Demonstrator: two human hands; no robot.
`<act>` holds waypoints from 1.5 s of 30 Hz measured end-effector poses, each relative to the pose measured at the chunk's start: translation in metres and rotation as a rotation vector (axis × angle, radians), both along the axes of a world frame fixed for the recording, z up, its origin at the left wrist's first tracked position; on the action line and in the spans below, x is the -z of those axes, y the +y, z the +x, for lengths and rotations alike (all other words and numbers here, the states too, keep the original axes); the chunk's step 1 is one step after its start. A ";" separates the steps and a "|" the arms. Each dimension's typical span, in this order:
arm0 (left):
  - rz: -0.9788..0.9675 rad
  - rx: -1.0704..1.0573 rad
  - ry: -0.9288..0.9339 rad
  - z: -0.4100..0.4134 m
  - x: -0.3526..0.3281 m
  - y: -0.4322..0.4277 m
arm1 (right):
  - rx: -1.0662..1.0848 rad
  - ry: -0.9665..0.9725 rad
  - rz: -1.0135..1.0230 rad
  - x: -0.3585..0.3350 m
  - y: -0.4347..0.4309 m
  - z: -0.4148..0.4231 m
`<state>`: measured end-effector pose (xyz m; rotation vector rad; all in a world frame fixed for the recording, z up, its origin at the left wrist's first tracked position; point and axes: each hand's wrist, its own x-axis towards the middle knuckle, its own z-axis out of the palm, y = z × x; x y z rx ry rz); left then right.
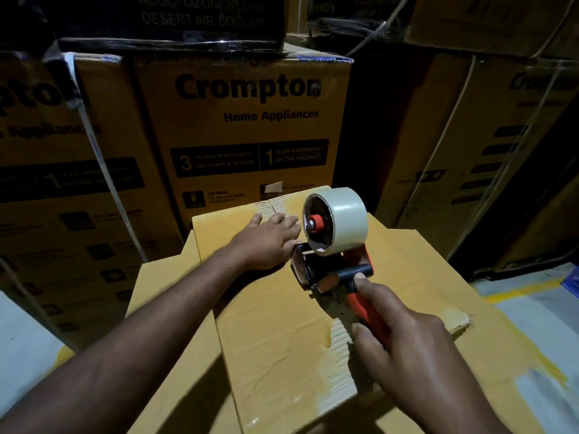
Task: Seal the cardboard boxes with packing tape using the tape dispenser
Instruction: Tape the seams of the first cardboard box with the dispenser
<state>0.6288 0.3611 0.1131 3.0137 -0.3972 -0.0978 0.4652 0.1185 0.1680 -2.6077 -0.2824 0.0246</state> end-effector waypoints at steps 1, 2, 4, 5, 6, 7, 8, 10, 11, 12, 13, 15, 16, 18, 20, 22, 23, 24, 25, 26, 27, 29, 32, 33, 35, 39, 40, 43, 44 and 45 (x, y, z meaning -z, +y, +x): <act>0.005 0.007 -0.003 -0.005 0.001 0.001 | -0.005 0.004 -0.002 0.000 0.000 0.000; 0.008 0.001 0.003 -0.007 0.002 0.002 | -0.021 0.008 -0.013 0.001 0.000 0.000; 0.025 -0.029 0.038 -0.006 0.000 0.003 | -0.070 0.009 -0.043 0.003 0.001 0.001; 0.038 -0.041 0.052 -0.005 -0.002 0.002 | -0.092 0.010 -0.055 0.002 0.001 0.001; 0.048 -0.047 0.059 -0.006 -0.004 0.000 | -0.108 0.013 -0.058 0.001 0.000 0.001; 0.052 -0.048 0.062 -0.007 -0.006 -0.002 | -0.117 0.021 -0.057 -0.001 -0.002 0.002; 0.050 -0.051 0.062 -0.008 -0.007 -0.005 | -0.123 0.030 -0.059 -0.003 -0.005 0.002; 0.033 -0.073 0.058 -0.012 -0.008 -0.009 | -0.137 0.043 -0.077 -0.006 -0.011 -0.003; 0.025 -0.085 0.058 -0.013 -0.009 -0.010 | -0.141 0.050 -0.089 -0.007 -0.015 -0.007; 0.020 -0.091 0.058 -0.014 -0.010 -0.010 | -0.143 0.056 -0.103 -0.008 -0.019 -0.012; 0.016 -0.092 0.058 -0.015 -0.010 -0.010 | -0.148 0.060 -0.126 -0.010 -0.022 -0.018; 0.006 -0.097 0.060 -0.015 -0.010 -0.009 | -0.171 0.063 -0.189 -0.011 -0.031 -0.027; 0.003 -0.103 0.067 -0.015 -0.010 -0.009 | -0.180 0.065 -0.211 -0.012 -0.034 -0.030; 0.012 -0.117 0.075 -0.016 -0.011 -0.014 | -0.191 0.063 -0.223 -0.012 -0.038 -0.033; 0.024 -0.157 0.065 -0.021 -0.014 -0.023 | -0.187 0.049 -0.199 -0.011 -0.040 -0.033; -0.004 -0.236 0.045 -0.035 -0.019 -0.036 | -0.183 0.024 -0.169 -0.009 -0.045 -0.030; -0.032 -0.266 0.041 -0.045 -0.019 -0.042 | -0.182 0.011 -0.154 -0.008 -0.047 -0.028; -0.058 -0.265 0.040 -0.057 -0.018 -0.047 | -0.184 -0.006 -0.137 -0.007 -0.050 -0.027; -0.075 -0.239 0.042 -0.071 -0.015 -0.050 | -0.189 -0.026 -0.118 -0.006 -0.053 -0.025; -0.095 -0.212 0.053 -0.087 -0.013 -0.051 | -0.193 -0.046 -0.092 -0.005 -0.056 -0.024; -0.127 -0.205 0.071 -0.105 -0.013 -0.053 | -0.193 -0.059 -0.060 -0.004 -0.058 -0.023; -0.192 -0.244 0.137 -0.141 -0.014 -0.060 | -0.184 -0.078 0.006 -0.001 -0.061 -0.021; -0.122 -0.279 0.200 -0.189 -0.016 -0.092 | -0.203 -0.120 0.042 0.004 -0.059 -0.019; -0.058 -0.288 0.185 -0.198 -0.013 -0.103 | -0.216 -0.139 0.031 0.006 -0.057 -0.019; 0.013 -0.319 0.129 -0.207 -0.009 -0.120 | -0.237 -0.170 -0.004 0.007 -0.054 -0.020; 0.102 -0.354 -0.006 -0.210 -0.004 -0.123 | -0.282 -0.201 0.001 0.007 -0.056 -0.013; 0.129 -0.358 -0.027 -0.210 -0.003 -0.123 | -0.288 -0.208 0.010 0.007 -0.057 -0.010; 0.165 -0.369 -0.042 -0.204 0.000 -0.126 | -0.308 -0.222 0.010 0.006 -0.053 -0.001; 0.167 -0.372 -0.048 -0.198 0.002 -0.127 | -0.308 -0.225 0.003 0.007 -0.051 0.003; 0.163 -0.376 -0.055 -0.191 0.004 -0.127 | -0.303 -0.227 -0.001 0.007 -0.050 0.007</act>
